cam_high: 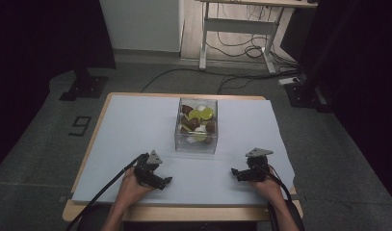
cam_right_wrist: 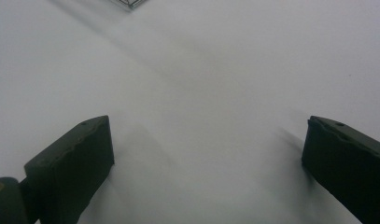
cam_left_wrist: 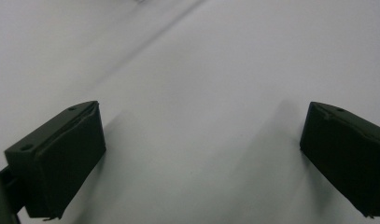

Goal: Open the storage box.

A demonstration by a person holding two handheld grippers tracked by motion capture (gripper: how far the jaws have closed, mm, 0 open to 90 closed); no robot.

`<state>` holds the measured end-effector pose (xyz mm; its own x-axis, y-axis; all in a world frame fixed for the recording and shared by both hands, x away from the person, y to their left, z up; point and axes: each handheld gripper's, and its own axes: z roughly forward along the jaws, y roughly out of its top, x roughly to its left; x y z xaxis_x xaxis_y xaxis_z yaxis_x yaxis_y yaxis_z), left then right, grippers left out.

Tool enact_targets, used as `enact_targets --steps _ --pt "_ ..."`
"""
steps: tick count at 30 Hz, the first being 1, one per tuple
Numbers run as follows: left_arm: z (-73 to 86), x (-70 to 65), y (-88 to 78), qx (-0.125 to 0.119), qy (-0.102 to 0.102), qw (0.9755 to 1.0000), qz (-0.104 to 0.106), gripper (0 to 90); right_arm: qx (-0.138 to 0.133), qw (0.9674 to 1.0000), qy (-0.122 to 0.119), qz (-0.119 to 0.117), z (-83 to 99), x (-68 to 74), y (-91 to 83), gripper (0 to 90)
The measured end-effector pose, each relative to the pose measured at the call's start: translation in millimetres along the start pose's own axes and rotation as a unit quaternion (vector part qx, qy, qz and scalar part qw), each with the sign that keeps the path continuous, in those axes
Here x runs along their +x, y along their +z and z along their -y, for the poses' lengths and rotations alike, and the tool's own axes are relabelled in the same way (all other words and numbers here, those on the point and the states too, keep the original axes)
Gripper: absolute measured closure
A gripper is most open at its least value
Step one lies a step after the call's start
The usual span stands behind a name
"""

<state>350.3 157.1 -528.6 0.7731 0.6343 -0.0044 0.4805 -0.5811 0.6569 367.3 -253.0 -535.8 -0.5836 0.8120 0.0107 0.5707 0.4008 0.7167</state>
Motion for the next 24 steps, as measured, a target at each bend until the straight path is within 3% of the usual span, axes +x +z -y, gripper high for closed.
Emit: enact_targets --steps 12,24 --pt "-0.2 -0.4 0.0 0.001 -0.001 1.0 -0.002 0.0 0.002 1.0 0.0 0.001 -0.2 0.6 -0.9 2.7" --pt "-0.5 0.5 -0.7 0.001 -0.001 1.0 -0.001 0.0 0.018 0.9994 -0.022 -0.017 -4.7 1.8 -7.1 7.9"
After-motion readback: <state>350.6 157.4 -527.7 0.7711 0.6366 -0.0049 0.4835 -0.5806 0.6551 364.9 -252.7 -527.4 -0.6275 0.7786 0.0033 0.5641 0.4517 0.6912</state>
